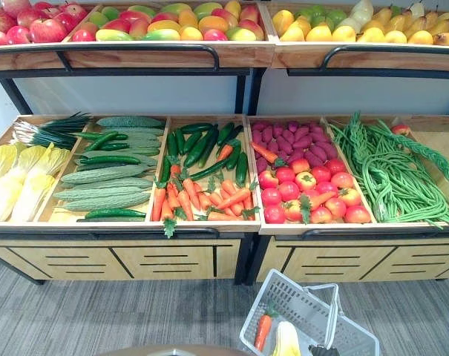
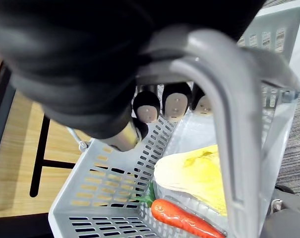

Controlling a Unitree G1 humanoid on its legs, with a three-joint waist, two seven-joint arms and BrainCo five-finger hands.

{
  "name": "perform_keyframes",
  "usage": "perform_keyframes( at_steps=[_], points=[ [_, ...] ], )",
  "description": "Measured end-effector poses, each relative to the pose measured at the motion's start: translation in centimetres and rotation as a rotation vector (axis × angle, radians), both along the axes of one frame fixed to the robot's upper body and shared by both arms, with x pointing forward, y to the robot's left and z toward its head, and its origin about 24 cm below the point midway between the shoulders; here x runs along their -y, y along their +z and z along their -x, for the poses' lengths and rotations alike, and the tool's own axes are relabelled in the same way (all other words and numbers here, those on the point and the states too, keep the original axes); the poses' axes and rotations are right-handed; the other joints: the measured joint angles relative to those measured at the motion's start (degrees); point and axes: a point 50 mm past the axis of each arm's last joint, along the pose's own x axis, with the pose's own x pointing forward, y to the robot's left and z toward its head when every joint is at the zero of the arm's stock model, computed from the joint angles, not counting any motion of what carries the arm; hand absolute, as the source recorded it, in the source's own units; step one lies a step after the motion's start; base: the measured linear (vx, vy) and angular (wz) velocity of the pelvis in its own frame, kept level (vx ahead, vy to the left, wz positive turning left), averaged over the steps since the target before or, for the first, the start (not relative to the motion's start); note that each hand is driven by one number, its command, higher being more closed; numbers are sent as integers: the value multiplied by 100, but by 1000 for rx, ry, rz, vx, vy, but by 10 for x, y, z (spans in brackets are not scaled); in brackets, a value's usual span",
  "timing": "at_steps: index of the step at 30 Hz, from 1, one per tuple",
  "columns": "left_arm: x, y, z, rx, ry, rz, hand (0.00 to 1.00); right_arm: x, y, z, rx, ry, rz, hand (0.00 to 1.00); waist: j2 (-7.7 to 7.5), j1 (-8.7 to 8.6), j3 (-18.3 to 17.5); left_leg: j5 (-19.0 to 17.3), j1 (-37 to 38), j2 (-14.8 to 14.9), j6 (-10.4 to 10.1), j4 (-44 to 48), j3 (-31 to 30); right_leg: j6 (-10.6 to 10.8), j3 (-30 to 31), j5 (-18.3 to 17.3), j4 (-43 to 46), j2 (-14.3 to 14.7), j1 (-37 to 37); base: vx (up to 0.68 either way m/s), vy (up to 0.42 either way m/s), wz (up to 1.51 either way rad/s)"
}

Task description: Pick vegetable in the basket

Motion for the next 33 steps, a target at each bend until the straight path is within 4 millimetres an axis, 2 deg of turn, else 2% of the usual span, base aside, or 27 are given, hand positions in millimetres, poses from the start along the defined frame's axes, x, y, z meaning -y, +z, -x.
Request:
perform_keyframes(
  at_steps=[3,7,14,17,20,22,23,25,26,27,28,29,30,31,33],
  points=[
    [7,-5,-6,21,-55,74,0,-2,-1,1,-14,18,2,100,2,-6,2,1,2,-1,1,0,-4,0,2,0,1,0,3,0,0,0],
    [23,-12,-19,63,-211,184,0,-3,-2,0,-20,30,11,100,5,-13,10,1,5,-4,1,0,-6,0,6,-1,1,-1,3,0,0,0],
    [35,-16,-30,109,-364,251,0,-4,0,-4,1,45,35,100,55,-4,106,-36,113,3,-11,0,101,14,137,-11,10,10,30,0,-3,-8],
    [40,-17,-32,107,-411,270,0,-3,1,-7,11,42,44,100,60,-10,190,-151,240,6,12,3,315,121,369,-203,303,-36,-75,-20,19,-35],
    [41,-17,-40,112,-496,284,0,-4,3,-9,43,13,51,100,-69,-28,333,-245,340,-90,45,17,526,141,682,-531,1063,-241,-544,44,47,-38],
    [37,-16,-44,102,-555,279,0,-8,3,-9,69,-8,46,100,-162,-102,467,-303,413,-123,30,4,615,158,847,-540,1404,-327,-691,52,38,-40],
    [35,-15,-47,90,-597,276,0,-11,3,-9,81,-9,41,100,-194,-132,534,-330,426,-131,8,5,740,143,964,-485,1502,-322,-776,5,26,-49],
    [34,-15,-51,77,-655,278,0,-14,3,-7,94,-31,31,100,-161,-174,580,-394,454,-79,29,39,999,-38,1085,-238,1461,-207,-887,23,45,-72],
    [34,-15,-58,80,-700,280,0,-13,5,-9,110,-31,36,100,-96,-180,636,-403,481,0,82,54,1333,-254,968,224,1333,-27,-1017,28,74,-91],
    [34,-14,-61,81,-719,277,0,-13,6,-11,116,-27,38,100,-44,-177,655,-422,468,71,119,113,1510,-411,868,528,1148,89,-1068,0,89,-127],
    [33,-14,-64,85,-727,270,0,-12,7,-17,131,-16,40,100,179,-150,650,-446,310,298,249,209,1861,-523,700,956,713,280,-1041,-53,72,-136],
    [31,-11,-71,106,-732,250,0,-14,9,-30,168,-2,40,100,181,-169,825,-494,305,397,296,250,2298,-682,11,517,1483,228,-1211,-63,55,-152],
    [26,-9,-75,119,-724,232,0,-11,11,-35,184,0,49,100,158,-190,903,-508,324,402,302,249,2547,-715,-483,-138,2385,65,-1289,-59,45,-146],
    [20,-8,-79,121,-723,216,0,-9,11,-36,180,6,51,100,113,-166,927,-543,357,414,337,312,2808,-666,-918,-480,2962,-101,-1244,-12,43,-134],
    [13,-6,-74,114,-689,209,0,-14,7,-39,163,38,33,100,55,-140,910,-592,353,495,410,562,3449,-721,-1506,-593,3434,-358,-851,46,-41,-162]
  ],
)
